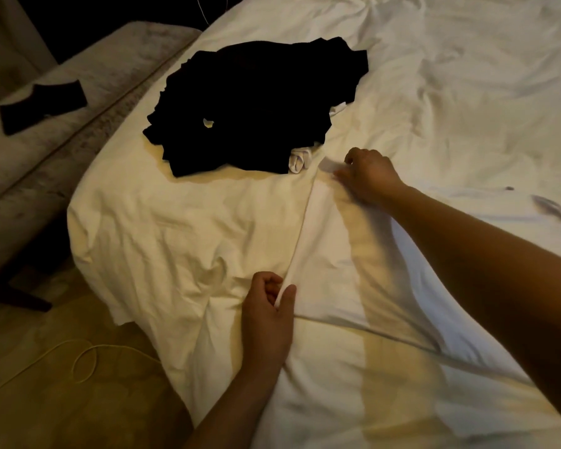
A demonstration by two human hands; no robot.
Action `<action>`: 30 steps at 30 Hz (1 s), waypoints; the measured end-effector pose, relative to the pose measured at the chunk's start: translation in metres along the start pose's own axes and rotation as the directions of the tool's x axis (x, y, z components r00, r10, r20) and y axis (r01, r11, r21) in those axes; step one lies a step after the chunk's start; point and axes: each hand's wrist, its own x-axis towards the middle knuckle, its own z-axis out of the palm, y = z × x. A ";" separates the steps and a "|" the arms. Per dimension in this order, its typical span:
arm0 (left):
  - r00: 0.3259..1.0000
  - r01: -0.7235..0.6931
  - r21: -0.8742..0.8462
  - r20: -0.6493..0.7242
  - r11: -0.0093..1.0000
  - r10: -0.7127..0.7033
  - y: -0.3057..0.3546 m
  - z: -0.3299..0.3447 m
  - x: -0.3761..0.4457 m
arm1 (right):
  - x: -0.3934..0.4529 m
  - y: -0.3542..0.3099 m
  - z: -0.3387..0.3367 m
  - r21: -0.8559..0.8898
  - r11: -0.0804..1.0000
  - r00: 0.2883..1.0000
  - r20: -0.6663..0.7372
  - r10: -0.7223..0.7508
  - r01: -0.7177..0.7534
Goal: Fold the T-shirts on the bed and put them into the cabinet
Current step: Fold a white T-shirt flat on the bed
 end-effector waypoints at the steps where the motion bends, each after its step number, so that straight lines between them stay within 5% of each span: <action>1: 0.999 -0.039 0.035 -0.007 0.999 0.039 0.000 0.001 -0.001 | -0.004 0.002 0.001 0.003 1.000 1.000 -0.029 -0.002 0.002; 4: 0.954 -0.285 0.179 -0.037 0.942 0.296 -0.002 0.002 -0.002 | -0.026 0.010 0.002 0.069 0.998 0.995 -0.102 0.005 0.003; 7: 0.807 -0.577 0.299 0.062 0.760 0.588 -0.004 0.006 -0.005 | -0.062 0.016 0.006 0.092 0.996 0.989 -0.148 0.005 0.009; 10: 0.730 -0.679 0.309 0.187 0.666 0.658 -0.006 0.007 -0.007 | -0.103 0.024 0.009 0.095 0.995 0.990 -0.143 -0.005 0.018; 16: 0.629 -0.777 0.342 0.437 0.528 0.643 0.006 0.019 -0.010 | -0.181 0.072 -0.010 0.033 0.998 0.985 -0.165 0.058 -0.054; 22: 0.556 -0.791 0.305 0.720 0.531 0.415 0.045 0.059 -0.034 | -0.243 0.127 -0.022 -0.017 0.991 0.977 -0.169 0.129 -0.134; 25: 0.485 -0.826 0.276 0.792 0.491 0.371 0.062 0.089 -0.049 | -0.271 0.152 -0.029 0.008 0.984 0.963 -0.204 0.174 -0.176; 30: 0.468 -0.822 0.264 0.818 0.504 0.334 0.085 0.138 -0.069 | -0.312 0.185 -0.037 0.069 0.969 0.923 -0.298 0.245 -0.235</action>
